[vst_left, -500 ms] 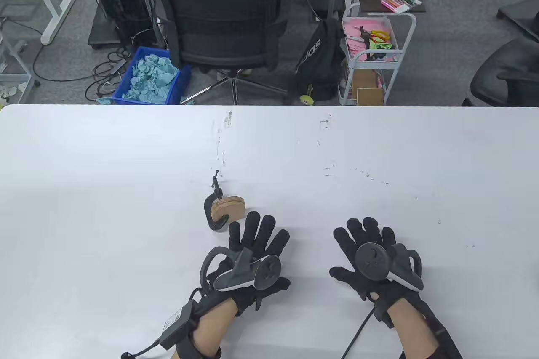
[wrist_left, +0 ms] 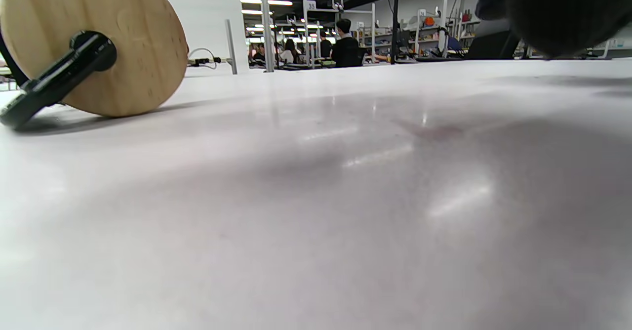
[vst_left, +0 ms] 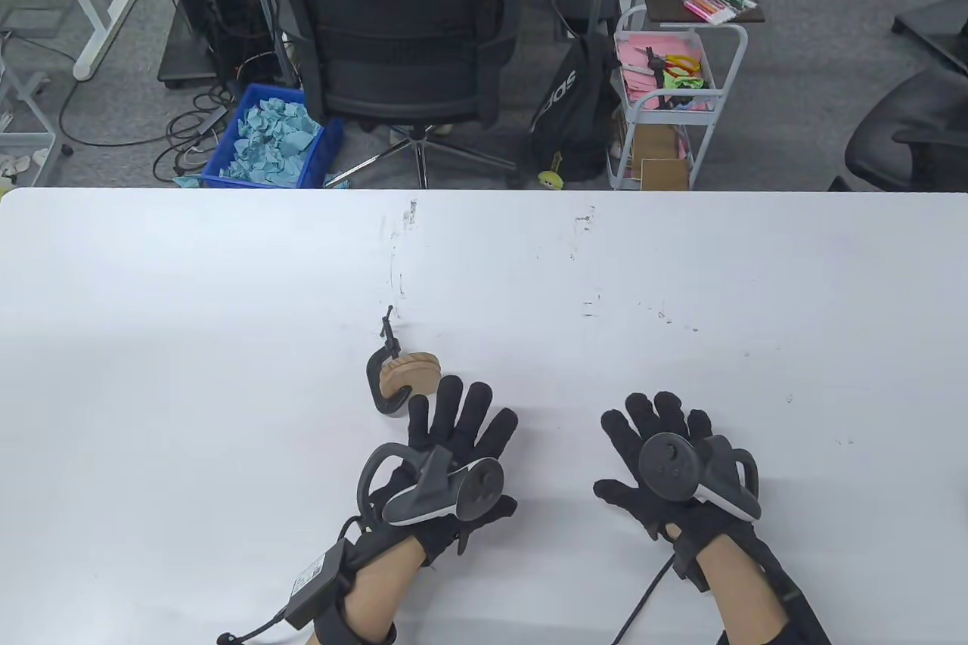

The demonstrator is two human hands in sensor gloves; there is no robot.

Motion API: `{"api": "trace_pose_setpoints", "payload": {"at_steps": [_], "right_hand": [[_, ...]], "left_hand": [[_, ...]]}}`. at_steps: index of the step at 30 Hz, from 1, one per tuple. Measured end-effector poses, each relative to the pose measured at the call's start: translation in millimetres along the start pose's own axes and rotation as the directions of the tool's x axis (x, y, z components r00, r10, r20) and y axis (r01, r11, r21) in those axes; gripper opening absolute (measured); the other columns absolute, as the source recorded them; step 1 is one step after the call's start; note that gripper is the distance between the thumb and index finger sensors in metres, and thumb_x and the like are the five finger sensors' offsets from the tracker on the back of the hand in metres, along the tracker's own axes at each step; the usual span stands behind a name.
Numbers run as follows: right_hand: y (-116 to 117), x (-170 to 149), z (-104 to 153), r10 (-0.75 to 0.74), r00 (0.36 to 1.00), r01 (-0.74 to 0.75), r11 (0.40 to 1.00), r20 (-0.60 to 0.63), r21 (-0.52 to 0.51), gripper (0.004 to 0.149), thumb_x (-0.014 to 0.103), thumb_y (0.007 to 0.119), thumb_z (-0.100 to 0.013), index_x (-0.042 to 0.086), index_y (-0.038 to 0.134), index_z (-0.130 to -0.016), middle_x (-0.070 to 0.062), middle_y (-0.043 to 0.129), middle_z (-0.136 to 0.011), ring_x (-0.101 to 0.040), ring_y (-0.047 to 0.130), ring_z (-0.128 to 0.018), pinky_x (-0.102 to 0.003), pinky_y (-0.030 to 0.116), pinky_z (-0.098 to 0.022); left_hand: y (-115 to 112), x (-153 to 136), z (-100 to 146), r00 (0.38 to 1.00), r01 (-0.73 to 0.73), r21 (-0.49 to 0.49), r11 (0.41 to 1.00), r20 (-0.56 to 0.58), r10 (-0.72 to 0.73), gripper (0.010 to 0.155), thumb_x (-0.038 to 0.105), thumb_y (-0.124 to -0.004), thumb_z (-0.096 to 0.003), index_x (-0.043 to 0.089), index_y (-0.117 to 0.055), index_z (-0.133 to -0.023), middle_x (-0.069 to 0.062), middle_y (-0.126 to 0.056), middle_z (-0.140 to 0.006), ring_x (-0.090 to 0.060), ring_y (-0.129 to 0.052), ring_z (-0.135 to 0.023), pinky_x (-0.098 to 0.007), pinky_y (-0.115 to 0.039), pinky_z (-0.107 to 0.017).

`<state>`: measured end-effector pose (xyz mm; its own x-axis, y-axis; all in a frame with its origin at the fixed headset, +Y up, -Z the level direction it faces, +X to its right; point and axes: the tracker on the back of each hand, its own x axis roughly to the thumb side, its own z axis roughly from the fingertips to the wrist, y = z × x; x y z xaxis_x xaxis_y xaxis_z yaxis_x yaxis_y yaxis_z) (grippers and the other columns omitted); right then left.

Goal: Unscrew the clamp open

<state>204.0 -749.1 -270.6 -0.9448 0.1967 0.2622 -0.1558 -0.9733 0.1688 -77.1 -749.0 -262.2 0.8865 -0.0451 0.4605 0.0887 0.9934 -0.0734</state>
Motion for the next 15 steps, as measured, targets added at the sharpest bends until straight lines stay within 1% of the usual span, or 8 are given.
{"api": "trace_pose_setpoints", "payload": {"at_steps": [2, 4, 6, 8, 10, 11, 13, 15], "right_hand": [[-0.4, -0.1, 0.2, 0.002, 1.0, -0.002, 1.0, -0.004, 0.003, 0.086, 0.072, 0.065, -0.037, 0.036, 0.032, -0.107, 0.0, 0.018, -0.112, -0.044, 0.013, -0.106, -0.069, 0.015, -0.069], [-0.9, -0.6, 0.2, 0.0, 1.0, 0.0, 1.0, -0.009, 0.006, 0.086, 0.072, 0.065, -0.036, 0.036, 0.032, -0.107, 0.0, 0.018, -0.112, -0.044, 0.013, -0.106, -0.069, 0.014, -0.069], [-1.3, -1.5, 0.4, -0.002, 1.0, 0.002, 1.0, -0.015, 0.007, 0.086, 0.072, 0.065, -0.037, 0.036, 0.032, -0.107, 0.0, 0.017, -0.112, -0.044, 0.012, -0.106, -0.069, 0.014, -0.069], [-1.5, -2.7, 0.4, -0.002, 1.0, 0.003, 1.0, -0.019, 0.008, 0.086, 0.072, 0.065, -0.037, 0.036, 0.032, -0.107, 0.0, 0.018, -0.112, -0.045, 0.013, -0.106, -0.069, 0.014, -0.069], [-2.0, -4.3, 0.3, 0.002, 1.0, -0.001, 1.0, -0.028, 0.015, 0.086, 0.072, 0.065, -0.037, 0.036, 0.032, -0.107, 0.0, 0.017, -0.112, -0.044, 0.012, -0.106, -0.069, 0.014, -0.069], [-2.3, -4.9, 0.5, 0.002, 1.0, -0.001, 1.0, -0.03, 0.016, 0.086, 0.072, 0.065, -0.037, 0.036, 0.032, -0.107, 0.0, 0.017, -0.112, -0.044, 0.012, -0.106, -0.069, 0.014, -0.069], [-3.1, -6.6, 0.8, -0.004, 0.999, 0.004, 1.0, -0.038, 0.017, 0.086, 0.072, 0.065, -0.037, 0.036, 0.032, -0.107, 0.0, 0.017, -0.112, -0.044, 0.012, -0.106, -0.069, 0.014, -0.069], [-3.4, -7.6, 0.7, -0.008, 0.999, 0.009, 1.0, -0.045, 0.022, 0.086, 0.072, 0.066, -0.037, 0.036, 0.032, -0.107, 0.0, 0.017, -0.112, -0.044, 0.012, -0.106, -0.069, 0.014, -0.069]], "left_hand": [[3.9, -3.4, 0.3, 1.0, -0.027, 0.013, 1.0, -0.015, 0.027, 0.101, 0.078, -0.072, -0.037, 0.036, -0.021, -0.113, -0.011, -0.003, -0.118, -0.049, -0.001, -0.106, -0.07, -0.019, -0.075], [13.5, -11.2, 0.9, 0.997, -0.072, 0.047, 0.996, -0.035, 0.074, 0.101, 0.077, -0.075, -0.0364, 0.037, -0.022, -0.113, -0.011, -0.004, -0.118, -0.049, -0.004, -0.107, -0.07, -0.021, -0.076], [29.1, -26.1, 2.6, 0.984, -0.149, 0.103, 0.983, -0.08, 0.158, 0.1, 0.074, -0.077, -0.0378, 0.037, -0.024, -0.113, -0.012, -0.009, -0.119, -0.05, -0.014, -0.11, -0.069, -0.029, -0.078], [44.7, -47.9, 3.2, 0.947, -0.271, 0.165, 0.948, -0.13, 0.293, 0.094, 0.066, -0.082, -0.041, 0.035, -0.03, -0.114, -0.012, -0.018, -0.121, -0.05, -0.027, -0.112, -0.066, -0.039, -0.08], [59.2, -79.9, 3.8, 0.871, -0.408, 0.232, 0.883, -0.189, 0.453, 0.084, 0.054, -0.084, -0.0457, 0.034, -0.038, -0.113, -0.013, -0.033, -0.12, -0.048, -0.045, -0.111, -0.062, -0.051, -0.079], [64.8, -96.2, 3.4, 0.839, -0.44, 0.264, 0.859, -0.221, 0.497, 0.079, 0.049, -0.085, -0.0474, 0.033, -0.043, -0.113, -0.012, -0.04, -0.12, -0.046, -0.054, -0.109, -0.06, -0.056, -0.078], [70.4, -126.9, 0.7, 0.805, -0.435, 0.282, 0.855, -0.303, 0.51, 0.071, 0.041, -0.086, -0.049, 0.032, -0.051, -0.111, -0.012, -0.052, -0.116, -0.042, -0.07, -0.102, -0.054, -0.065, -0.074], [70.1, -153.2, -4.4, 0.777, -0.401, 0.251, 0.881, -0.417, 0.472, 0.067, 0.039, -0.086, -0.049, 0.031, -0.057, -0.109, -0.011, -0.06, -0.112, -0.036, -0.08, -0.095, -0.05, -0.071, -0.07]]}}
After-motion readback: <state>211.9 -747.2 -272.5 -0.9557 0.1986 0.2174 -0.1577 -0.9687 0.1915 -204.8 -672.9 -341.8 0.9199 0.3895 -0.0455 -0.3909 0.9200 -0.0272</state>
